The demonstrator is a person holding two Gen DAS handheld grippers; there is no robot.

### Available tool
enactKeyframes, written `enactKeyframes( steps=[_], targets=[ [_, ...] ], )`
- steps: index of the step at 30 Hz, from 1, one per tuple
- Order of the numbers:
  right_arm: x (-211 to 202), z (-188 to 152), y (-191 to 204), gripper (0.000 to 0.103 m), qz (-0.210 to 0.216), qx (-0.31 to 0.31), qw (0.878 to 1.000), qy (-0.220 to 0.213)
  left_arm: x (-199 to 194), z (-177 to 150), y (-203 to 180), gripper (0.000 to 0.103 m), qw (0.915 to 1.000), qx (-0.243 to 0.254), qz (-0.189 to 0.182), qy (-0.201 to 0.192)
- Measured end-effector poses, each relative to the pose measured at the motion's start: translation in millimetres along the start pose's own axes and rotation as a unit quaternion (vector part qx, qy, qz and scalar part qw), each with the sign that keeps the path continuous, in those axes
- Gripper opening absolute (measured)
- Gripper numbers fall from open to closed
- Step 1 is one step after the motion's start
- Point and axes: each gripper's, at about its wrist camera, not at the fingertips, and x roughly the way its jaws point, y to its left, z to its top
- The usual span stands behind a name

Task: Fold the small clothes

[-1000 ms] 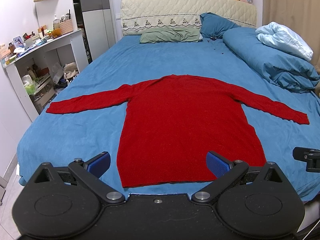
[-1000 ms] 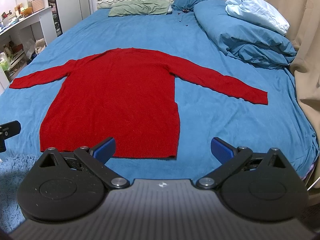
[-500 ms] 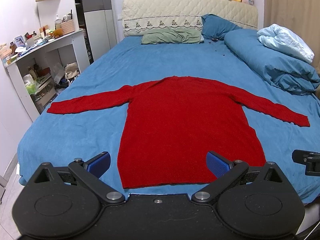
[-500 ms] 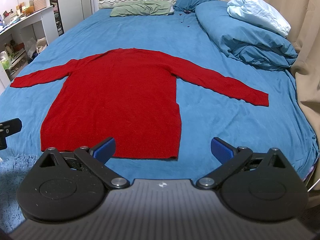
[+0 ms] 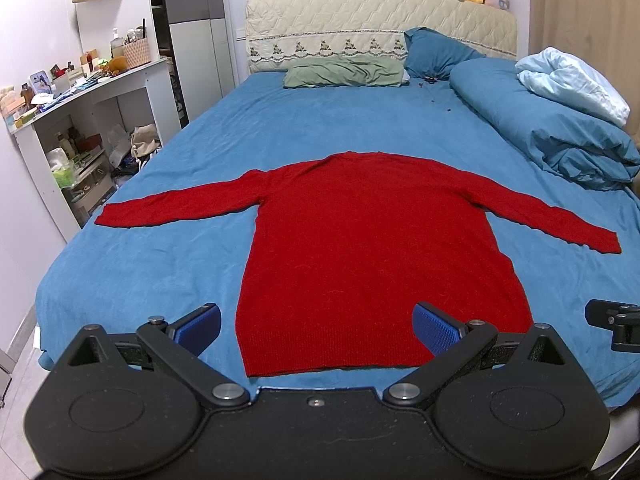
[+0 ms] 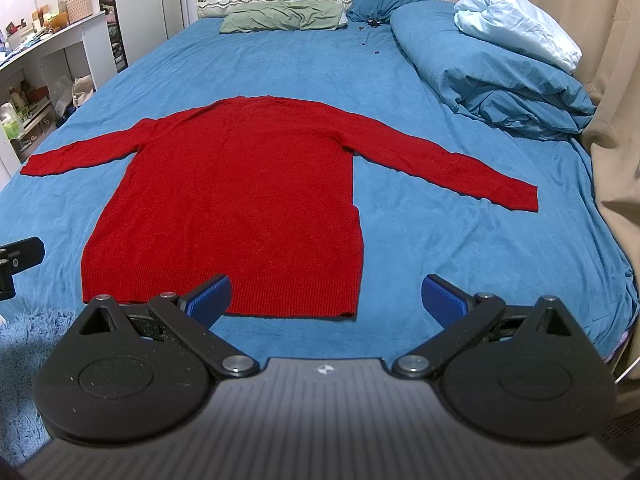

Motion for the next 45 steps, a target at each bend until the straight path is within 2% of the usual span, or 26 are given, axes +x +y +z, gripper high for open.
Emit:
enactKeyframes(
  steps=[32, 35, 39, 42, 45],
  targets=[
    [-3.2, 5.0, 2.2, 0.103, 0.005, 0.003, 1.0, -0.006, -3.0, 7.8, 1.4, 0.103, 1.0, 0.0, 0.001, -0.006],
    [-3.6, 13.6, -6.7, 0.103, 0.002, 0.015, 1.0, -0.016, -0.2, 27.5, 0.7, 0.103, 0.9998, 0.005, -0.002, -0.019],
    [5.3, 37.1, -34.3, 0.103, -0.02, 0.051, 0.998, -0.036, 9.3, 77.2, -7.3, 0.103, 0.9976, 0.018, -0.014, -0.065],
    [20.7, 56.1, -64.5, 0.103, -0.05, 0.085, 0.994, -0.048, 31.9, 119.5, -23.3, 0.103, 0.995, 0.036, -0.029, -0.089],
    [43.6, 72.3, -102.0, 0.103, -0.076, 0.127, 0.987, -0.058, 70.2, 149.4, -44.1, 0.103, 0.9934, 0.049, -0.052, -0.09]
  ],
)
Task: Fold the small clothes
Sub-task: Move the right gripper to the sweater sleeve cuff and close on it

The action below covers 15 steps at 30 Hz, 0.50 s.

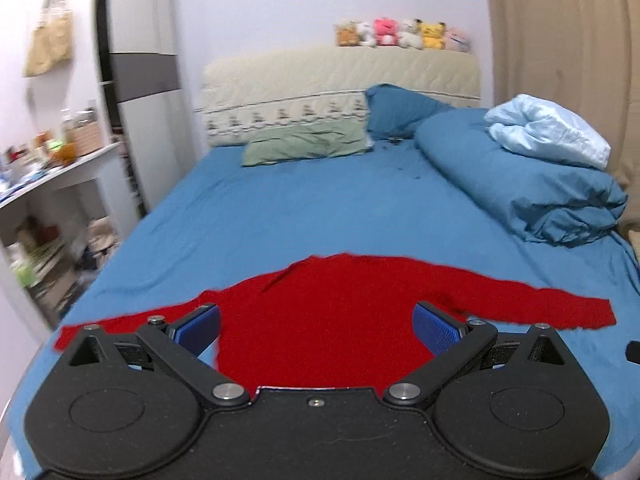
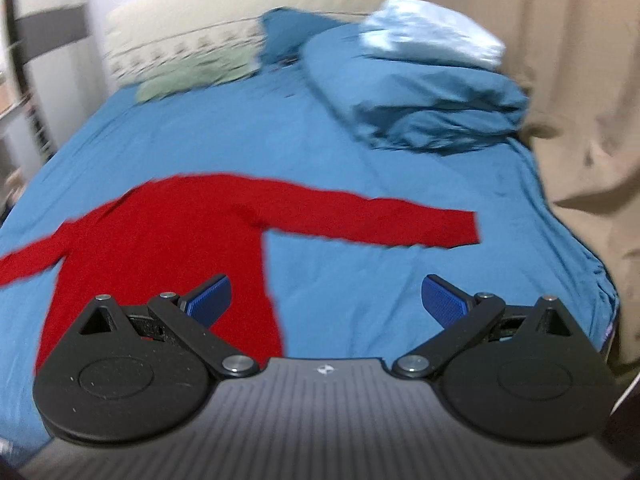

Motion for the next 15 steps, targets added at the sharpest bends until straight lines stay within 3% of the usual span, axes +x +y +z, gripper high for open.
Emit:
enactKeyframes(
  steps=[7, 15],
  targets=[
    [98.7, 22.3, -63.1, 0.103, -0.042, 0.094, 0.995, -0.014, 132.7, 29.8, -44.9, 0.103, 0.9962, 0.01, -0.08, 0.033],
    [227.9, 4.0, -117.3, 0.103, -0.077, 0.176, 0.981, -0.013, 282.7, 21.3, -99.9, 0.103, 0.9879, 0.008, -0.126, 0.089]
  ],
)
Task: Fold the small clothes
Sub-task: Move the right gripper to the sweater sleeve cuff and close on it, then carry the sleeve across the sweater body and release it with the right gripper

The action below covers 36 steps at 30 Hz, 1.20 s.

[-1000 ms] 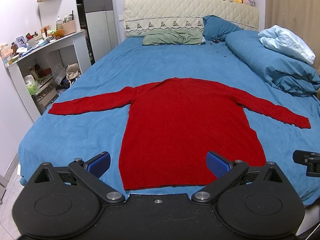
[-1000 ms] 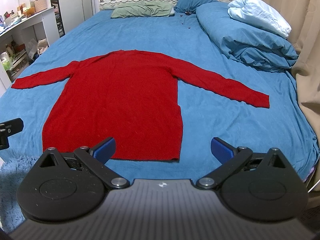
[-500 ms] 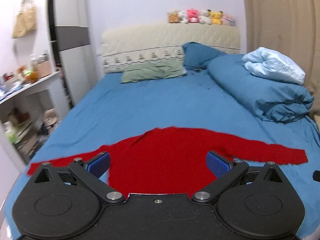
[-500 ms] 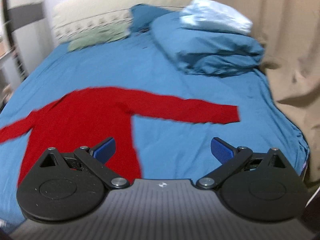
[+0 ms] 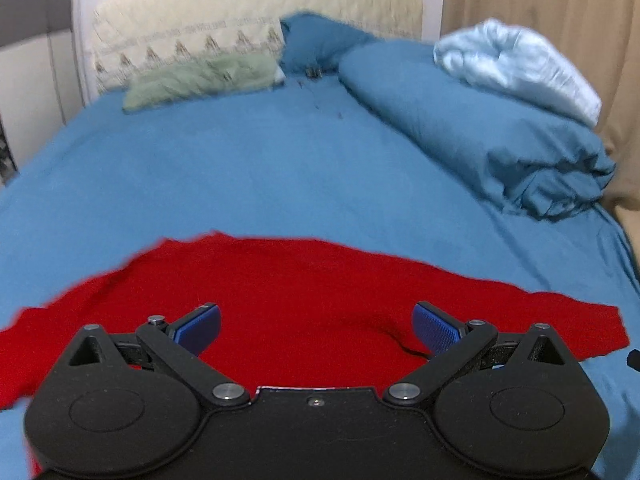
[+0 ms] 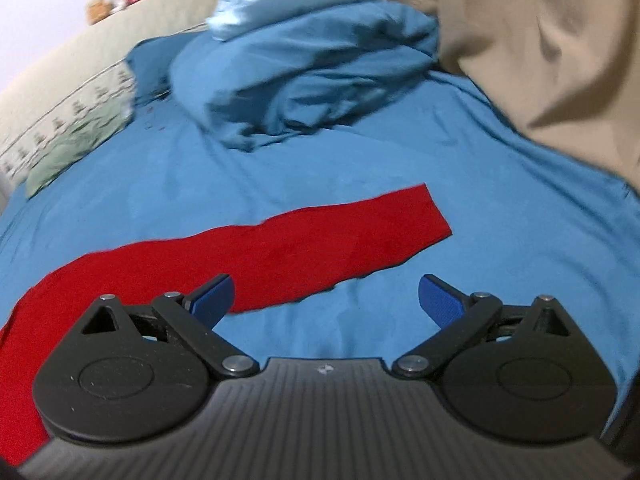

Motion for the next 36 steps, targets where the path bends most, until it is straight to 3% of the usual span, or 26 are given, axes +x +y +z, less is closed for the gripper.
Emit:
enactKeyframes(
  steps=[6, 12, 15, 17, 19, 21, 24, 27, 31, 33, 36],
  targets=[
    [79.2, -13.5, -29.0, 0.103, -0.02, 0.051, 0.998, 0.007, 97.2, -11.3, -6.1, 0.103, 0.9984, -0.007, -0.012, 0.055],
    [117.4, -18.0, -36.1, 0.084, -0.022, 0.058, 0.998, -0.018, 154.0, -27.8, -11.3, 0.103, 0.9965, -0.01, -0.005, 0.083],
    [128.7, -14.7, -34.8, 0.068, -0.031, 0.054, 0.998, -0.033, 159.2, -29.1, -22.0, 0.103, 0.9973, 0.021, 0.014, 0.069],
    [133.0, -12.3, -33.3, 0.045, -0.04, 0.054, 0.997, -0.038, 163.2, -27.4, -19.8, 0.103, 0.9968, 0.02, 0.016, 0.075],
    [135.6, -10.3, -32.8, 0.033, -0.048, 0.056, 0.996, -0.042, 164.7, -25.5, -17.1, 0.103, 0.9964, 0.012, 0.009, 0.083],
    [135.6, -7.9, -30.6, 0.027, -0.047, 0.058, 0.996, -0.045, 166.0, -20.7, -15.7, 0.103, 0.9953, 0.014, 0.002, 0.095],
    [127.7, 2.3, -18.5, 0.025, -0.041, 0.05, 0.997, -0.052, 164.2, -10.9, -10.7, 0.103, 0.9936, 0.009, -0.01, 0.112],
    [107.0, 26.9, 4.2, 0.025, 0.009, 0.05, 0.996, -0.069, 146.8, -4.6, 3.6, 0.103, 0.9957, -0.002, -0.02, 0.09],
    [72.8, 64.1, 70.1, 0.025, 0.117, 0.01, 0.989, -0.095, 102.7, 9.4, 33.0, 0.103, 0.9992, 0.007, 0.011, 0.039],
    [56.7, 73.7, 118.2, 0.025, 0.187, -0.022, 0.976, -0.105, 77.1, 12.9, 53.7, 0.103, 0.9996, 0.004, 0.025, 0.014],
    [45.0, 67.7, 195.9, 0.025, 0.299, -0.062, 0.947, -0.094, 43.1, 14.8, 93.2, 0.103, 0.9985, -0.022, 0.048, -0.012]
  ],
)
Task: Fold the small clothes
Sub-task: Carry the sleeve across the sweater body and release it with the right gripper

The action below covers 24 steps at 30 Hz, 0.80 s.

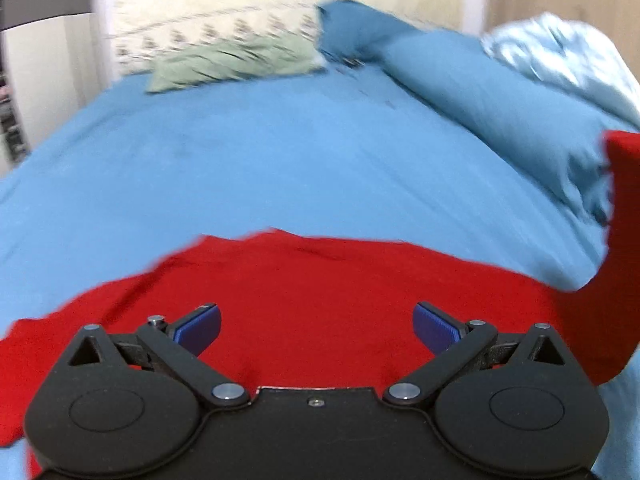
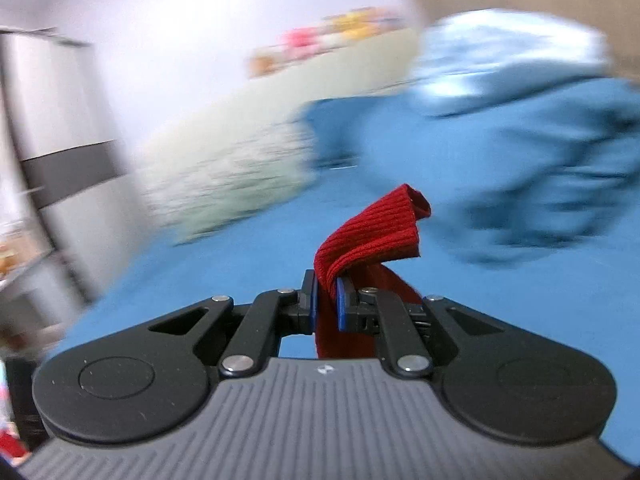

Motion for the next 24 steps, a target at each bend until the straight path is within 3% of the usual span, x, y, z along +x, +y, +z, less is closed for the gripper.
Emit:
enactKeyframes(
  steps=[2, 5, 9, 11, 15, 17, 19, 24],
  targets=[
    [29.7, -16.9, 41.9, 0.025, 0.067, -0.011, 0.997, 0.029, -18.2, -2.7, 25.7, 0.103, 0.9996, -0.014, 0.019, -0.014],
    [76.7, -67.5, 93.3, 0.025, 0.127, -0.031, 0.987, 0.096, -32.0, -16.0, 58.5, 0.103, 0.9978, -0.02, 0.056, -0.028],
    [119.9, -145.0, 128.0, 0.024, 0.14, -0.068, 0.97, 0.185, -28.1, -35.7, 85.6, 0.103, 0.997, -0.037, 0.068, -0.008],
    [125.2, -168.3, 131.5, 0.024, 0.147, -0.077, 0.964, 0.207, -22.3, -42.3, 90.5, 0.103, 0.997, -0.04, 0.066, 0.002],
    [120.3, -179.2, 135.3, 0.033, 0.147, -0.115, 0.96, 0.208, -13.4, -46.1, 82.4, 0.103, 0.9982, -0.036, 0.048, 0.003],
    [110.7, -175.5, 133.0, 0.066, 0.147, -0.131, 0.959, 0.206, -8.5, -45.8, 79.9, 0.103, 0.9989, -0.039, 0.023, 0.004],
    [94.8, -172.3, 125.4, 0.079, 0.131, -0.149, 0.961, 0.192, -1.6, -49.3, 70.7, 0.103, 0.9993, -0.036, -0.007, 0.006],
    [45.6, -167.7, 87.5, 0.083, 0.066, -0.156, 0.971, 0.171, 20.2, -58.7, 29.1, 0.103, 0.997, 0.008, -0.075, 0.02]
  ],
)
